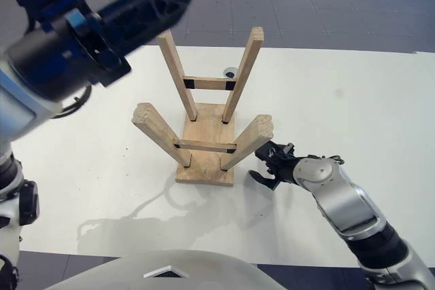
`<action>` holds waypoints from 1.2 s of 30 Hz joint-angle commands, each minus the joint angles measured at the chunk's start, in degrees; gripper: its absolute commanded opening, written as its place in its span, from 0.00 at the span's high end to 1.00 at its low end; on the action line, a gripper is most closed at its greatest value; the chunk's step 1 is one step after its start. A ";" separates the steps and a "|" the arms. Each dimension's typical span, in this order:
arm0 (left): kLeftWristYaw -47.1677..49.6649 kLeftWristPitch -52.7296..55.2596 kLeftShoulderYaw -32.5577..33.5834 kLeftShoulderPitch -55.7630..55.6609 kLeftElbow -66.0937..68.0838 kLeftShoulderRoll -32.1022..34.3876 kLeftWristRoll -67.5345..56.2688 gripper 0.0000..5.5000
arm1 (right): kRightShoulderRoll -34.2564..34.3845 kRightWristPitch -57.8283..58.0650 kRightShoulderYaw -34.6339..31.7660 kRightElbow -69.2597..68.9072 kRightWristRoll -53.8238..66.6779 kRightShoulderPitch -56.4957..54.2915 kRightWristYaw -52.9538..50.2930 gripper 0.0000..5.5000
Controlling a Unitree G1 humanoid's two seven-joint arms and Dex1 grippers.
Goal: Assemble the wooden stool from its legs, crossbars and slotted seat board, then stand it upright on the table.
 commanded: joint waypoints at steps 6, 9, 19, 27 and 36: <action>-3.55 1.79 12.01 -15.28 13.56 16.51 4.83 0.19 | 24.42 4.06 16.92 12.92 -6.18 -18.98 -1.01 0.20; -3.23 2.12 12.20 -14.68 13.04 16.88 3.81 0.19 | 19.01 3.65 14.99 12.42 -6.87 -15.73 -0.08 0.20; -25.53 17.79 24.46 5.35 12.39 25.54 1.64 0.19 | 4.09 -15.84 -12.53 19.45 6.66 -5.65 16.43 0.20; -45.38 23.67 29.04 14.65 13.08 27.11 4.56 0.19 | 3.62 -17.54 -19.22 32.87 13.90 -12.00 26.72 0.20; -63.45 24.18 24.20 22.43 15.71 26.19 24.91 0.19 | 4.78 -6.04 -26.72 25.23 30.30 -20.02 30.87 0.20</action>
